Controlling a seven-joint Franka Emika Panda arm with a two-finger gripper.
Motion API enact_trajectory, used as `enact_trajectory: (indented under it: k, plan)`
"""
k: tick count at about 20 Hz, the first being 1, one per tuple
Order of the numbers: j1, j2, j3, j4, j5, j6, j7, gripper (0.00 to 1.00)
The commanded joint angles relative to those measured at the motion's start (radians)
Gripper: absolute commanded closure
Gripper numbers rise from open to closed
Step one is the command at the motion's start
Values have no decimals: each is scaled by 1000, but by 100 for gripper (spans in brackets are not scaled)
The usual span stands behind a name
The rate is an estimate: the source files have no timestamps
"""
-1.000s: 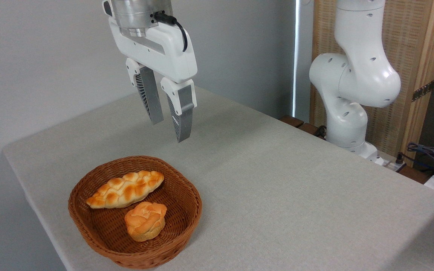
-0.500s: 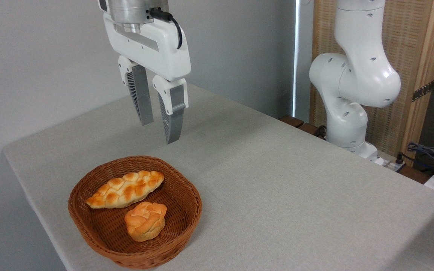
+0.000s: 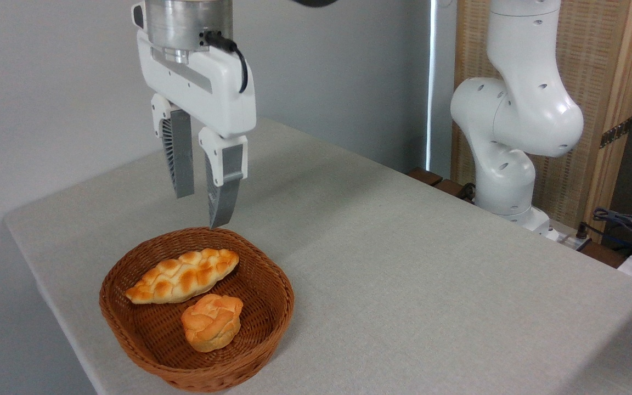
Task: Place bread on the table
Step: 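Lower the open gripper down onto the braided bread roll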
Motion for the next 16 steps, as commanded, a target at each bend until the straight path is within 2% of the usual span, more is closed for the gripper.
enact_trajectory:
  k: [1,5,8,11,16]
  plan:
    - [-6,-8,-8,-65,-57,60,20,0]
    - [-6,24,-36,-79,-84,65,20,0]
    - [-6,43,-73,-111,-84,138,20,0]
    - [-6,43,-79,-182,-84,221,20,0]
    - [-6,52,-103,-214,-88,249,20,0]
